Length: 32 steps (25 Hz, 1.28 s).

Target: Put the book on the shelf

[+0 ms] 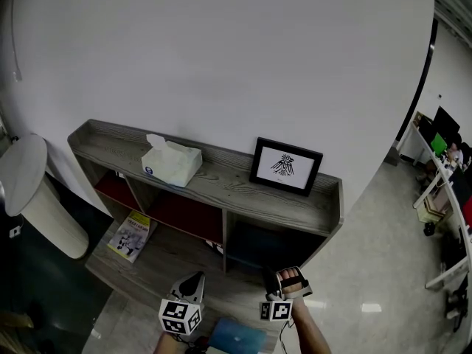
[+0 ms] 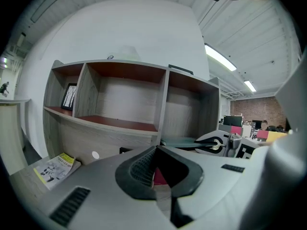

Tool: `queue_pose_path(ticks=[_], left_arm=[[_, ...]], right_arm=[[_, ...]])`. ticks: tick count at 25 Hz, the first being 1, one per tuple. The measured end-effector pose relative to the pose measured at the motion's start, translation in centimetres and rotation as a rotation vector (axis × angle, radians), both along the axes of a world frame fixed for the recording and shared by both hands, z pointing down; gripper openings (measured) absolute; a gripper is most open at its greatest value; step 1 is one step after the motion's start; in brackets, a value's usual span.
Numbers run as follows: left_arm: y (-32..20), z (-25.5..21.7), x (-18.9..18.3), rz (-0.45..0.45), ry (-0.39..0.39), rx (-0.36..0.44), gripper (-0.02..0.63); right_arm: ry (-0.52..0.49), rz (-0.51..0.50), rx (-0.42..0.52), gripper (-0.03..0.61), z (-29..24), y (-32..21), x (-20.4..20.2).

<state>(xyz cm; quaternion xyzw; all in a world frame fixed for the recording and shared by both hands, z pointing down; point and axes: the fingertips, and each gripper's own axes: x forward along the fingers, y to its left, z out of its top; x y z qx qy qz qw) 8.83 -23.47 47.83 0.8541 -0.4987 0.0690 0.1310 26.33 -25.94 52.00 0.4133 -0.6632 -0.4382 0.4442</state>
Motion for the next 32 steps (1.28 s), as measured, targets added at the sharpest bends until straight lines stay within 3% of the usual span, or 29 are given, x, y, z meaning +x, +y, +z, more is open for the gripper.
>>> queue_pose_path(ticks=[16, 21, 25, 32], left_arm=[[0.1, 0.6, -0.7, 0.004, 0.012, -0.025, 0.006], [0.1, 0.4, -0.8, 0.014, 0.012, -0.025, 0.006], [0.3, 0.5, -1.0, 0.017, 0.012, -0.029, 0.006], [0.6, 0.4, -1.6, 0.027, 0.011, -0.031, 0.006]], right_arm=[[-0.024, 0.045, -0.026, 0.086, 0.7, -0.6, -0.5], [-0.025, 0.076, -0.156, 0.117, 2.3, -0.4, -0.3], [-0.052, 0.091, -0.151, 0.118, 2.1, -0.3, -0.4], [-0.112, 0.133, -0.182, 0.207, 2.2, -0.2, -0.3]])
